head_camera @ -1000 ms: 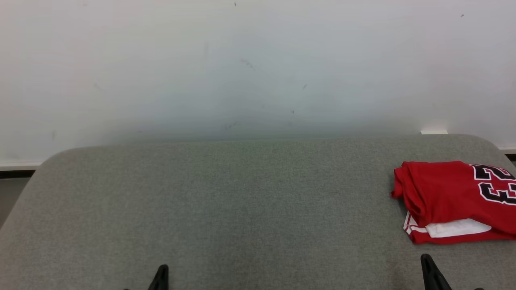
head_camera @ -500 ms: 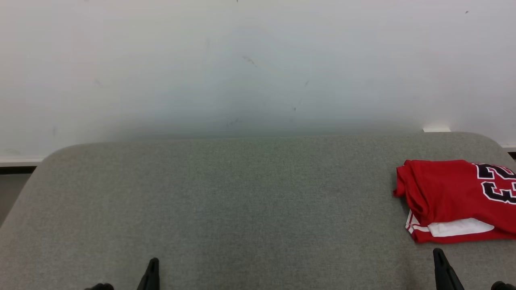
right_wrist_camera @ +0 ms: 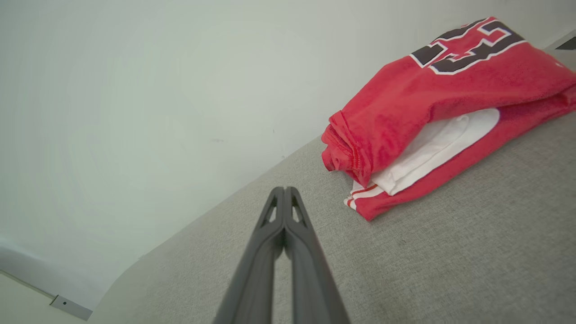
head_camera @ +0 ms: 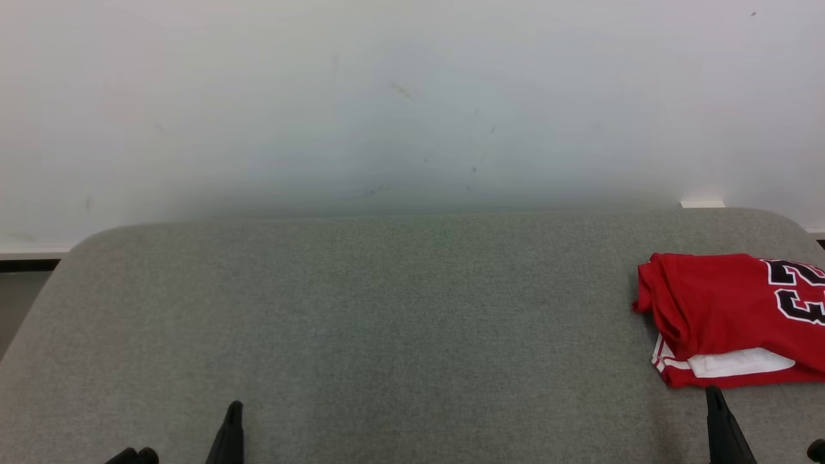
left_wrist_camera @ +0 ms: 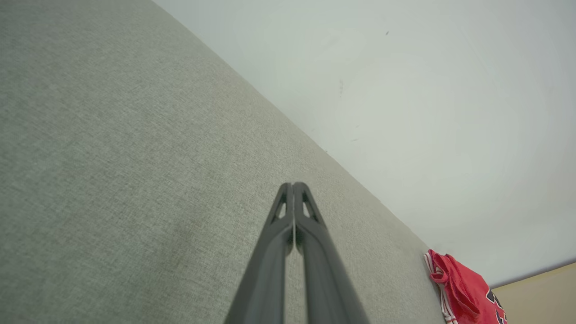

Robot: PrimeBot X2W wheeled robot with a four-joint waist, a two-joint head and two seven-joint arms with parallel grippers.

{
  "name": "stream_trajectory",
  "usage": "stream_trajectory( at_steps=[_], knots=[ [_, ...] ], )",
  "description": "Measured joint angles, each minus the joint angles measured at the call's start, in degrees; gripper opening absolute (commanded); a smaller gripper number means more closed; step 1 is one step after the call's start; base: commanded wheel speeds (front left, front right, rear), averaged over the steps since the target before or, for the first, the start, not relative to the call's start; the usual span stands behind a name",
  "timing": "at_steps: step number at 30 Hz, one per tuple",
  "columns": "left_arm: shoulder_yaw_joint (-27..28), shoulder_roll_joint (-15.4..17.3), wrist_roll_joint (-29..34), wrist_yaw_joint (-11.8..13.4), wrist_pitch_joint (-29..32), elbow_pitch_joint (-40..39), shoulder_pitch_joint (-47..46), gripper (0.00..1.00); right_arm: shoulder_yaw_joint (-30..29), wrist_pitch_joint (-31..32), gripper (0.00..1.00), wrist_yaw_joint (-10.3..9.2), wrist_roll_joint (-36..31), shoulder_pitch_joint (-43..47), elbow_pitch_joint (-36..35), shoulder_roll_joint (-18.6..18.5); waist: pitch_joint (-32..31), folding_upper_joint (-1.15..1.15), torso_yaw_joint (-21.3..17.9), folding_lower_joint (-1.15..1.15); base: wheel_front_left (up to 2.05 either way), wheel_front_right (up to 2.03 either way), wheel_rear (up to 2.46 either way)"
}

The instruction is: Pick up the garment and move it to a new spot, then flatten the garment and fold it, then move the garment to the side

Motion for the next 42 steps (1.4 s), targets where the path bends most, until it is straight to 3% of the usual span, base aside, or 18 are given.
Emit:
stream_trajectory(
  at_steps=[42],
  knots=[
    [4.08,0.04,-26.35,-1.1,7.24,-1.37,-3.41,0.0,-3.87,6.93,0.0,0.0,25.06,-4.31,0.69,0.42,1.77,0.0,0.9,0.01,0.0,0.0,0.0]
  ],
)
